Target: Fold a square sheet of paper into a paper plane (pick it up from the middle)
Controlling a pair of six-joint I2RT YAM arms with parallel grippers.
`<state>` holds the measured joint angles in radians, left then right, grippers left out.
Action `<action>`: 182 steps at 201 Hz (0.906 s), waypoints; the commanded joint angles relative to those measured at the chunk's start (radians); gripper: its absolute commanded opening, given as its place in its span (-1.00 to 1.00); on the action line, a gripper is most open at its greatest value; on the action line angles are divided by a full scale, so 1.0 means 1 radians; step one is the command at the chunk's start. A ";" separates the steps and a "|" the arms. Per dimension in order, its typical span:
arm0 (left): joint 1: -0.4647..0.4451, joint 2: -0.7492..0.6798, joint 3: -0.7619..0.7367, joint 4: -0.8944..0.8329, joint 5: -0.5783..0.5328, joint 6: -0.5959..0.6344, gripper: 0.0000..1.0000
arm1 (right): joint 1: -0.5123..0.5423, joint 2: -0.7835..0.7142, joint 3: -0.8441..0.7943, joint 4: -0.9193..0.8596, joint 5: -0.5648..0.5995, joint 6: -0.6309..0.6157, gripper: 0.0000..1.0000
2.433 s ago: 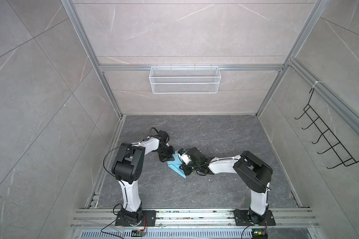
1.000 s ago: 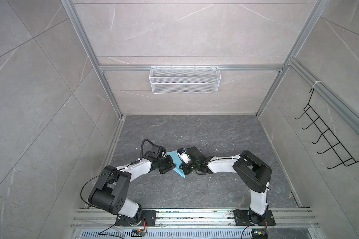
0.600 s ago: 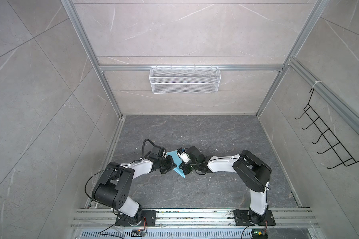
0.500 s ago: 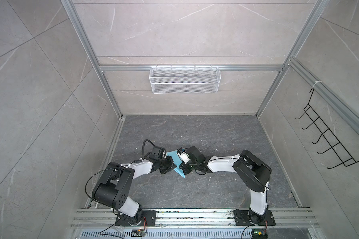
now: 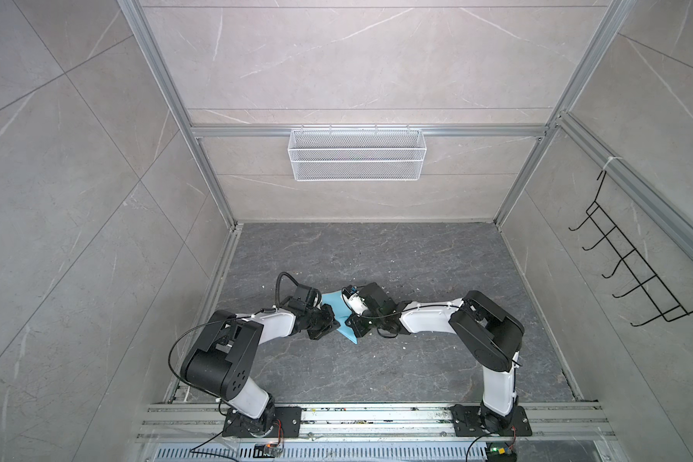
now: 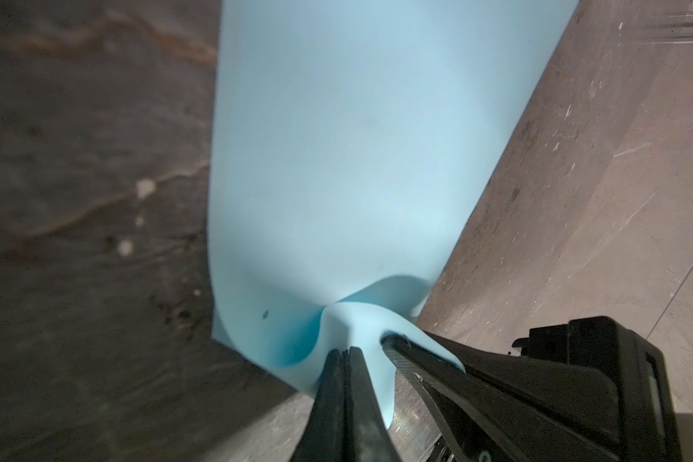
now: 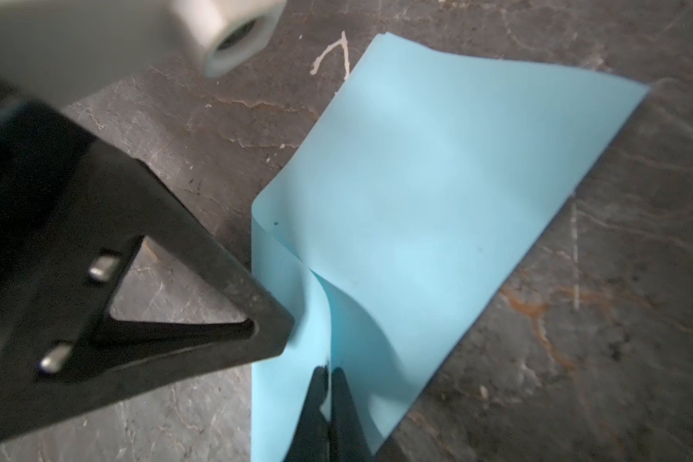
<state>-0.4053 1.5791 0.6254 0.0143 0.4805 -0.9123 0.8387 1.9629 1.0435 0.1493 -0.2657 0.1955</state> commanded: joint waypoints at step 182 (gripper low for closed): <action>0.085 0.156 0.327 -0.261 -0.056 0.117 -0.75 | -0.012 0.033 -0.004 -0.075 0.022 0.016 -1.00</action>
<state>-0.3199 1.6772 0.9142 -0.1574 0.4458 -0.8360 0.8371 1.9629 1.0473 0.1421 -0.2691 0.1993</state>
